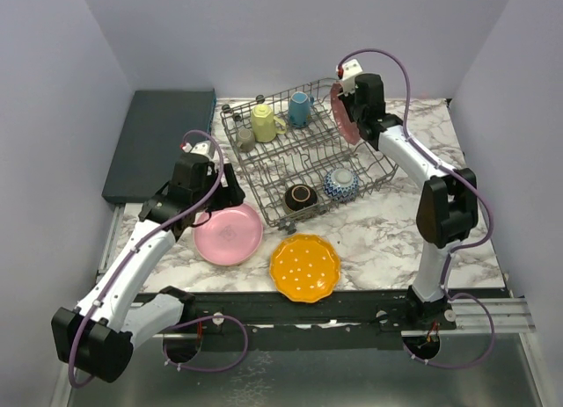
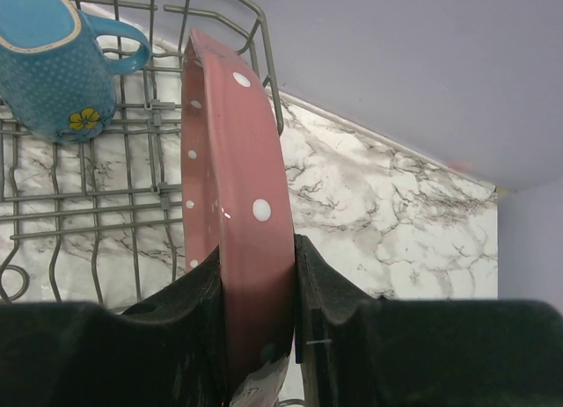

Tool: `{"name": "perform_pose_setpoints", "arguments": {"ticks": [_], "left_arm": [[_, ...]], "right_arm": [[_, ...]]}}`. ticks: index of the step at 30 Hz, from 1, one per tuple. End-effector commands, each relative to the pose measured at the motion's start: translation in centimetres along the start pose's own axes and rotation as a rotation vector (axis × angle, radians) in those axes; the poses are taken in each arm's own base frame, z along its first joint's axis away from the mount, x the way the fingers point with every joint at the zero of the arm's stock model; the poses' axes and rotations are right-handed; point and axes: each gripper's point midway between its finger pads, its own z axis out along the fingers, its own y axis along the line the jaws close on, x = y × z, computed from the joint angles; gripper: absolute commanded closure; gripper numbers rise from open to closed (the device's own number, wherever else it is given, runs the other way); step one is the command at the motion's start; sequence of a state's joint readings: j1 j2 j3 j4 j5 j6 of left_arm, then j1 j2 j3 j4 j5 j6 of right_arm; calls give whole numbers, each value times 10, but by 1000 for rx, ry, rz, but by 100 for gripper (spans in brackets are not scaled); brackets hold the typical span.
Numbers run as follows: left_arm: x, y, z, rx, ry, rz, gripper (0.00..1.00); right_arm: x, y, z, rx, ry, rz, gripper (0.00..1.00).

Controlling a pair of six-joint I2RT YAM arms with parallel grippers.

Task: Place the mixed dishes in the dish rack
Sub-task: Insert the plate into the dish rack.

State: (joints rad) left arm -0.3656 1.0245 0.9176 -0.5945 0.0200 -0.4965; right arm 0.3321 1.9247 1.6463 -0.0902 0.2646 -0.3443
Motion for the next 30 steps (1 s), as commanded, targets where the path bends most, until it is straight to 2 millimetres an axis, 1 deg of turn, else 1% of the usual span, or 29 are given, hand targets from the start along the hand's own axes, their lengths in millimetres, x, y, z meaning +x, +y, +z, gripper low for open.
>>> {"name": "perform_pose_setpoints", "arguments": {"ticks": [1, 6, 14, 23, 30], "left_arm": [[1, -6, -18, 53, -21, -8, 20], [14, 2, -14, 41, -6, -8, 20], [14, 4, -15, 36, -14, 1, 20], [12, 6, -14, 21, -18, 10, 20], [11, 6, -16, 22, -28, 10, 20]], "right_arm": [[-55, -26, 0, 88, -187, 51, 100], [-46, -20, 8, 80, -179, 66, 100], [-38, -9, 16, 54, -178, 111, 100], [-17, -1, 18, 59, -159, 147, 100], [-4, 5, 17, 66, -189, 203, 100]]}}
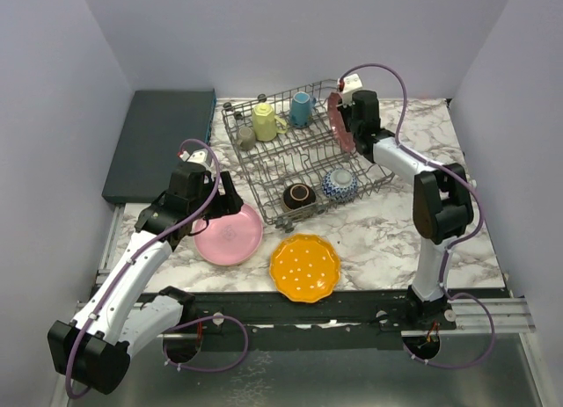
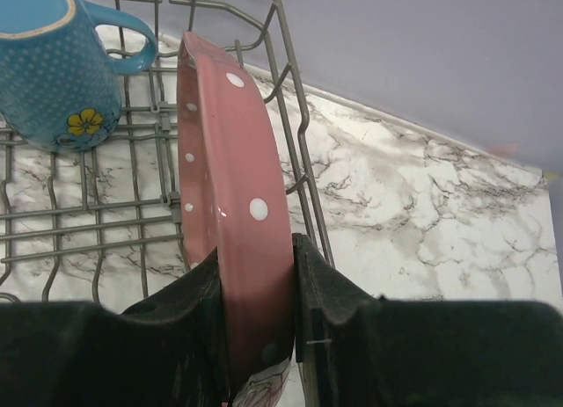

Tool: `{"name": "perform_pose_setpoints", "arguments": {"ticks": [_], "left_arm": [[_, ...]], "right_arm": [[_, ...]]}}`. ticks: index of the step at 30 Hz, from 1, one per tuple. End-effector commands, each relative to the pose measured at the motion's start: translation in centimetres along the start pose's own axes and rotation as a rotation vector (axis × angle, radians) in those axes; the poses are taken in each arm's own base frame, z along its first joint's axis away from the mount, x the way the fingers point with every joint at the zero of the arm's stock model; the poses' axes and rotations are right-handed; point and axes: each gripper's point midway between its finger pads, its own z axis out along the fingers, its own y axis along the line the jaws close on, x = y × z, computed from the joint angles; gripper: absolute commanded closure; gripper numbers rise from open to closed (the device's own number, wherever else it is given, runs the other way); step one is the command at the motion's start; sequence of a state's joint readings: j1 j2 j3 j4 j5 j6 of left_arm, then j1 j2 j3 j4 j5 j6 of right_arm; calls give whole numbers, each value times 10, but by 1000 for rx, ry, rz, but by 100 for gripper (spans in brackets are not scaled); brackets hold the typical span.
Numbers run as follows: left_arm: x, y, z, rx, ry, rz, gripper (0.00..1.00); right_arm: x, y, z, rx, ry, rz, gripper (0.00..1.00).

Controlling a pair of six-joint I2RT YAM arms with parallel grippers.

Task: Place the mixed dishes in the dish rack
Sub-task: Insert the plate into the dish rack.

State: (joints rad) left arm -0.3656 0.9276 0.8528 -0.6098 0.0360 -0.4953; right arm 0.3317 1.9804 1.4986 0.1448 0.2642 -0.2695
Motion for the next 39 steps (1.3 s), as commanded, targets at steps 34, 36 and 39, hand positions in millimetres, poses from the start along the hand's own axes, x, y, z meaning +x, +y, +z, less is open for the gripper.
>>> {"name": "perform_pose_setpoints", "arguments": {"ticks": [34, 36, 39], "left_arm": [[-4, 2, -4, -3, -25, 9, 20], [-5, 2, -3, -5, -26, 9, 20], [-5, 2, -3, -5, -26, 9, 20]], "right_arm": [[-15, -10, -29, 147, -191, 217, 76], [-17, -12, -30, 152, -195, 221, 69], [-20, -14, -31, 158, -200, 227, 59]]}}
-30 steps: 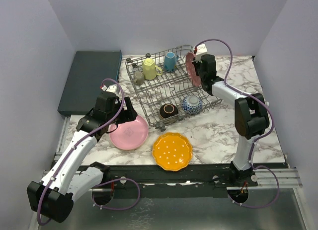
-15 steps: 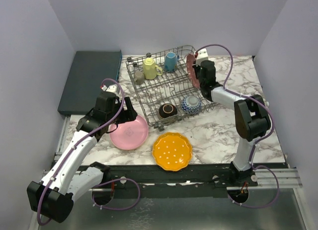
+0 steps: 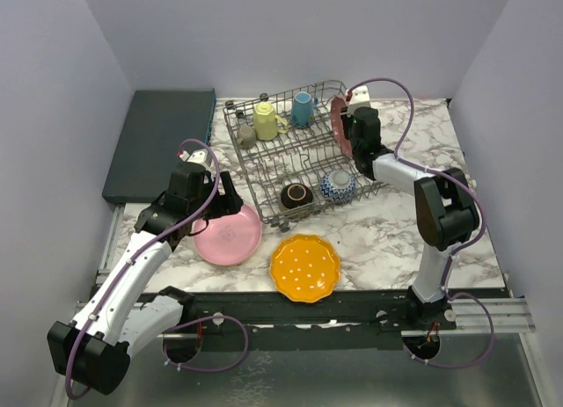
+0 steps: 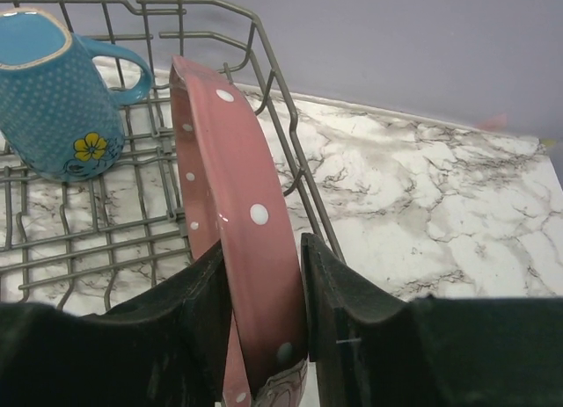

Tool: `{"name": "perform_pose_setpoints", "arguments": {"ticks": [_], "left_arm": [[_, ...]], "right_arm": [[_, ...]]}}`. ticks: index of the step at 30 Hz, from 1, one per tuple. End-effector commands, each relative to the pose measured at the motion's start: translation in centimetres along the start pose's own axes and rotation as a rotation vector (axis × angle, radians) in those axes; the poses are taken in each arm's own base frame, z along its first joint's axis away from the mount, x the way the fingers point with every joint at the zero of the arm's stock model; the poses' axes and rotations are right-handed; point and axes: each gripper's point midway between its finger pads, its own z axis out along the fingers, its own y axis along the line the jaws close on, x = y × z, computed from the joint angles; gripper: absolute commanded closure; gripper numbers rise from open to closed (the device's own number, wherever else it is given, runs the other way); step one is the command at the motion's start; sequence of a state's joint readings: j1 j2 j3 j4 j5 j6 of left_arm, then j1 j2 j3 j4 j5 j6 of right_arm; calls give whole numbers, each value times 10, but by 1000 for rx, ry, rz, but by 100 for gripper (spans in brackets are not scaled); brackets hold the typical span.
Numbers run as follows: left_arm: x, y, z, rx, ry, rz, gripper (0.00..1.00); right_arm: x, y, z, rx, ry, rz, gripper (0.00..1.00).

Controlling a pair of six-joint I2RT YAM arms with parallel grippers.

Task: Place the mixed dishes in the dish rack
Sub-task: Insert the plate into the dish rack.

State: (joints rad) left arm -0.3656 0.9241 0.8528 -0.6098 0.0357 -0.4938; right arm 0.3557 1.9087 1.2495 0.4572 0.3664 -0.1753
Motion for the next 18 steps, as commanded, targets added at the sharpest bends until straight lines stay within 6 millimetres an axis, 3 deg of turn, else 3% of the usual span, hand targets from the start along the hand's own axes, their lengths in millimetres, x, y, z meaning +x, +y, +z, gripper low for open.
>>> {"name": "perform_pose_setpoints", "arguments": {"ticks": [1, 6, 18], "left_arm": [[-4, 3, -3, -7, -22, 7, 20], [-3, 3, -2, -10, -18, 8, 20], [-4, 3, -2, -11, -20, 8, 20]], "right_arm": [[-37, -10, -9, 52, -91, 102, 58], [-46, -11, -13, 47, -102, 117, 46], [-75, -14, -27, 22, -137, 153, 36]]}}
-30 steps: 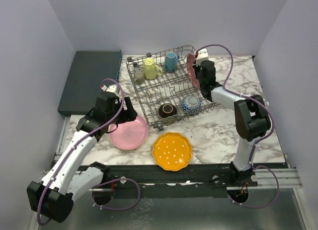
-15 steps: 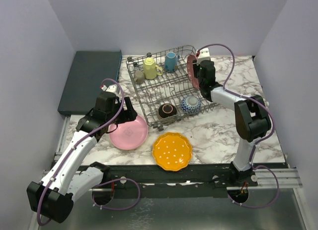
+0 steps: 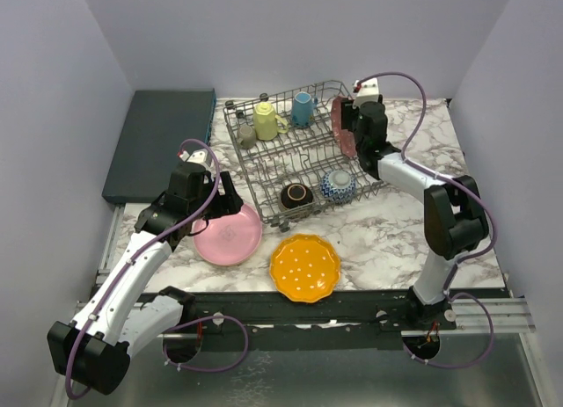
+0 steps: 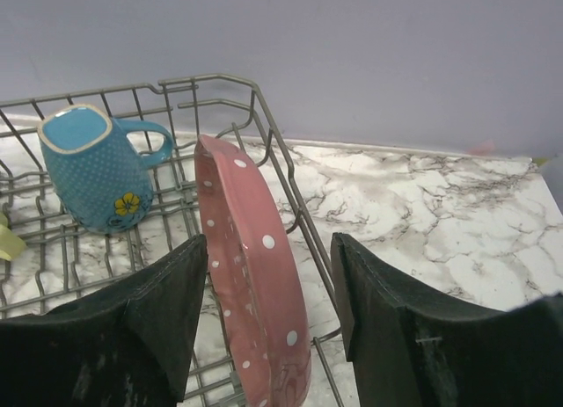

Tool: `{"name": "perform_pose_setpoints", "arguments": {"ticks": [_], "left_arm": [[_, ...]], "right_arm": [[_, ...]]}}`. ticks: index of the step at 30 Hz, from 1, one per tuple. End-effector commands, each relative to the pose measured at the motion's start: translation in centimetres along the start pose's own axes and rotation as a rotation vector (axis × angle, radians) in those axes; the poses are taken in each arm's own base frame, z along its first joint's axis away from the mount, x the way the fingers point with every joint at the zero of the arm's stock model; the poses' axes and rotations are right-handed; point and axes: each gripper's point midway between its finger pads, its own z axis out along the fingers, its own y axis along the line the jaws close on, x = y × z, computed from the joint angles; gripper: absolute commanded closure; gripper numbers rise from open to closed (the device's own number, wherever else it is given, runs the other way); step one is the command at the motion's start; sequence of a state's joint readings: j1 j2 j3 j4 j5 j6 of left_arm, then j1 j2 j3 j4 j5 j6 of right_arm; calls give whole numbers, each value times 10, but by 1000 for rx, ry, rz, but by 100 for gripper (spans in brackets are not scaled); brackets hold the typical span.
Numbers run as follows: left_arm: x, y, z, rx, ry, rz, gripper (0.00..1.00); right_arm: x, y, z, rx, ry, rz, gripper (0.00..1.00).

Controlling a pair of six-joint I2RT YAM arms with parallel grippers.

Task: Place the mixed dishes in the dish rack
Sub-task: Insert the plate into the dish rack, then pick up the plate at the center of the board.

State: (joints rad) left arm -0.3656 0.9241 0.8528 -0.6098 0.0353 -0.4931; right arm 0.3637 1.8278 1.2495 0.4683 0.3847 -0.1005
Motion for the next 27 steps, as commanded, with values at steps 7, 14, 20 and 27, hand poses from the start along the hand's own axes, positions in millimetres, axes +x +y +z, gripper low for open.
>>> {"name": "perform_pose_setpoints", "arguments": {"ticks": [7, 14, 20, 27], "left_arm": [[-2, 2, -2, -4, -15, 8, 20], [-3, 1, -4, 6, -17, 10, 20], [-2, -2, -5, 21, -13, 13, 20], [-1, -4, -7, 35, -15, 15, 20]], "right_arm": [[-50, -6, -23, -14, -56, 80, 35], [-65, -9, -46, -38, -39, 153, 34], [-75, -15, -73, -64, -11, 204, 30], [-85, -19, -111, -109, 24, 291, 23]]}}
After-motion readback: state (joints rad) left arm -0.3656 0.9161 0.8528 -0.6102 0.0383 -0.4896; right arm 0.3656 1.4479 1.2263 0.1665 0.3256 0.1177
